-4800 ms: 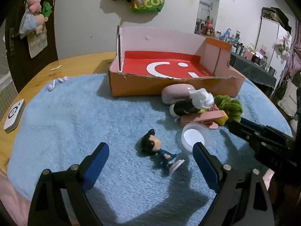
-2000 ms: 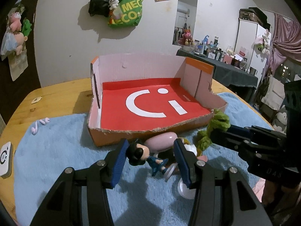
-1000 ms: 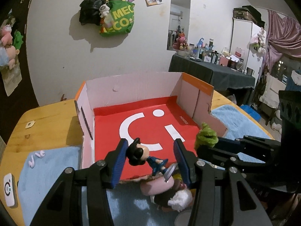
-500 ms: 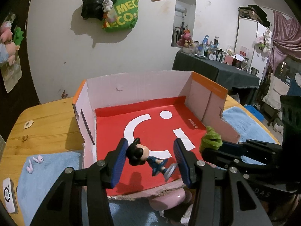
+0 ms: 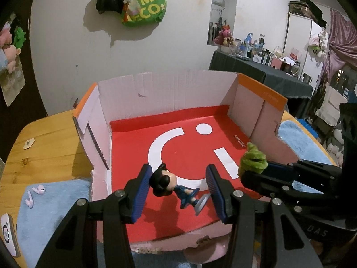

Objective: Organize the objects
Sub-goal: 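Lift both held items and carry them over the red-floored cardboard box, then lower the plush and figurine onto the box floor and open both grippers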

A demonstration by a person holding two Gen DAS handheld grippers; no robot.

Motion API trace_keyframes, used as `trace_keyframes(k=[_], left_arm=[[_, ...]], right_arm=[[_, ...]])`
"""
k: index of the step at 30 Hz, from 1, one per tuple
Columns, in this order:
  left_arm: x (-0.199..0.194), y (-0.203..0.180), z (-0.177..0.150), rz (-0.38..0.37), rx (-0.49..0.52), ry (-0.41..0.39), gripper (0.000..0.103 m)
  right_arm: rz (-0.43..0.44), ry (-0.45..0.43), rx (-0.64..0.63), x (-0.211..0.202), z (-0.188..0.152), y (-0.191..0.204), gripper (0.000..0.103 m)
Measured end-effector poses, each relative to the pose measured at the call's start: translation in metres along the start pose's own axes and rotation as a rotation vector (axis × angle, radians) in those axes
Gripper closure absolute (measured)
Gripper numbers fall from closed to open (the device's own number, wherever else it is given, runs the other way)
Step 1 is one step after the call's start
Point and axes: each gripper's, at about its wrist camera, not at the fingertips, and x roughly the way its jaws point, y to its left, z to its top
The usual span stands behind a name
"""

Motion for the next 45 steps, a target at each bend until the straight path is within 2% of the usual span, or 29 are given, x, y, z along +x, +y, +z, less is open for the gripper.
trace_keyframes(k=[15, 27, 45], left_arm=[[0.026, 0.003, -0.002, 0.005, -0.012, 0.055, 0.051], [0.04, 0.009, -0.005, 0.013, -0.027, 0.096, 0.05], [0.054, 0.015, -0.012, 0.045, -0.034, 0.149, 0.05]], right_arm=[[-0.005, 0.061, -0.012, 0.021, 0.009, 0.0, 0.074], [-0.042, 0.131, -0.027, 0.038, 0.01, -0.002, 0.074], [-0.081, 0.185, -0.03, 0.053, 0.011, -0.011, 0.074]])
